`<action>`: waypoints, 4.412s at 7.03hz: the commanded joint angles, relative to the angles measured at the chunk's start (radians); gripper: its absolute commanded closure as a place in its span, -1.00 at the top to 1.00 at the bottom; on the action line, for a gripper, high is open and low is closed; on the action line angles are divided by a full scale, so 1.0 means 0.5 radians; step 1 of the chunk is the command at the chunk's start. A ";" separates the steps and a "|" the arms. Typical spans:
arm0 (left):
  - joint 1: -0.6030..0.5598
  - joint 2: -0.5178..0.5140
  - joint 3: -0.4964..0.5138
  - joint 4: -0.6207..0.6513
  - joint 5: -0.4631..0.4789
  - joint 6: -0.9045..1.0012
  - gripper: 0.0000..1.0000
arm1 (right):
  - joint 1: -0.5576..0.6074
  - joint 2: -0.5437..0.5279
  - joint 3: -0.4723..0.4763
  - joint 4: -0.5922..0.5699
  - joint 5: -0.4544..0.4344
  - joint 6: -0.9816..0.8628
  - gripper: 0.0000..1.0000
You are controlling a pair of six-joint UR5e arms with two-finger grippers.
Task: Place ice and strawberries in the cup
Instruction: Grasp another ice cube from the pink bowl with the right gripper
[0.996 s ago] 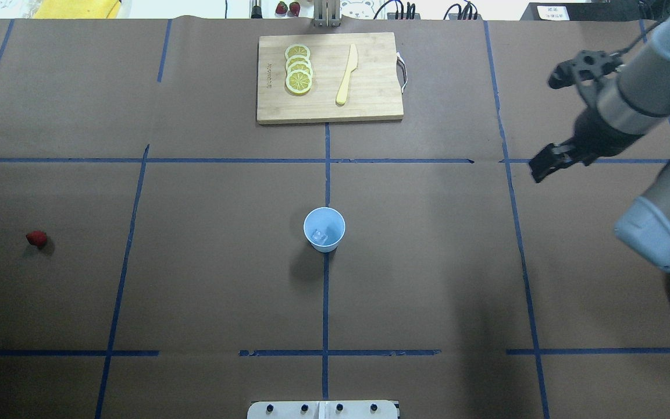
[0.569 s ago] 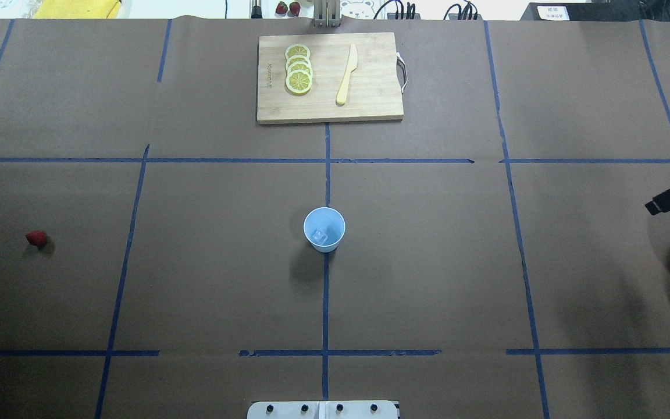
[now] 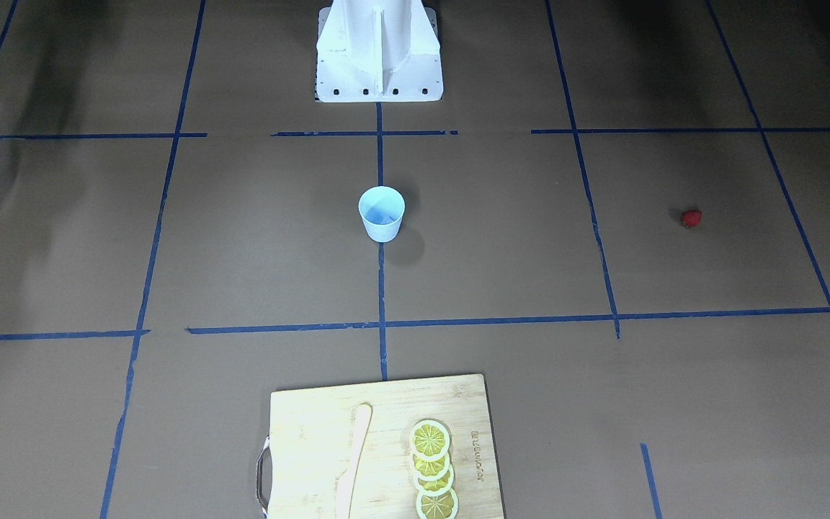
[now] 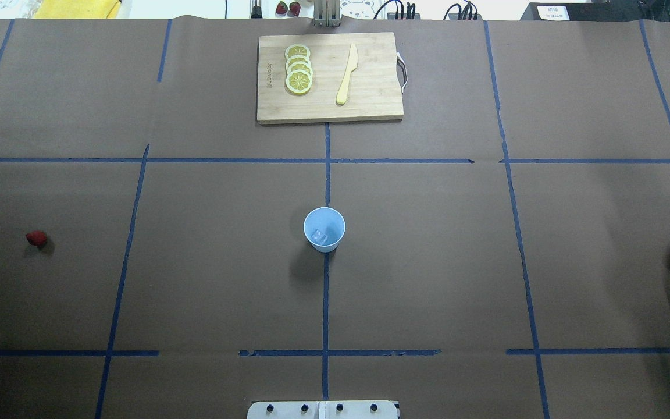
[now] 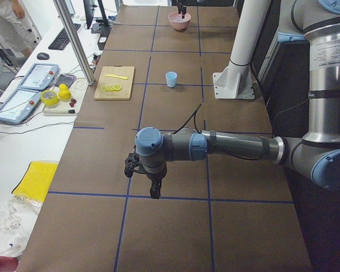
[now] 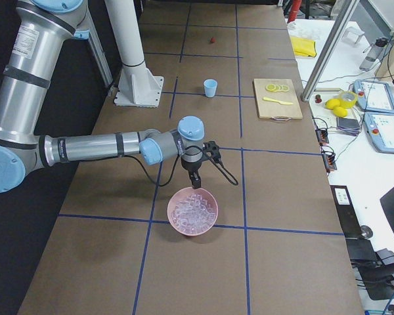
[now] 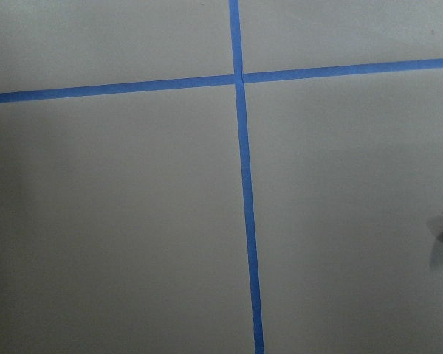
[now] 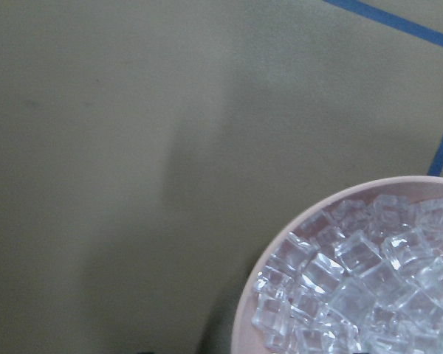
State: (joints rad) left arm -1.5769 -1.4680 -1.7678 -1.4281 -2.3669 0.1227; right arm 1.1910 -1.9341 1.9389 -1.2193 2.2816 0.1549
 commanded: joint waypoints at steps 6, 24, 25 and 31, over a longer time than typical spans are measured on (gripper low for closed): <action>0.000 0.006 -0.002 0.000 0.000 0.000 1.00 | 0.051 -0.037 -0.319 0.380 -0.016 -0.003 0.59; 0.000 -0.003 -0.032 0.000 0.000 0.003 1.00 | 0.185 -0.031 -0.255 0.319 0.023 0.003 -0.85; 0.000 -0.003 -0.041 0.003 0.000 0.003 1.00 | 0.289 -0.013 -0.109 0.173 0.069 0.003 -0.91; 0.000 -0.003 -0.051 0.000 0.000 0.003 1.00 | -0.189 0.897 0.270 -0.648 -0.062 0.960 -0.96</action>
State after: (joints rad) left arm -1.5769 -1.4683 -1.7932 -1.4276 -2.3669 0.1243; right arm 1.2033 -1.5937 2.0714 -1.5383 2.2848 0.4479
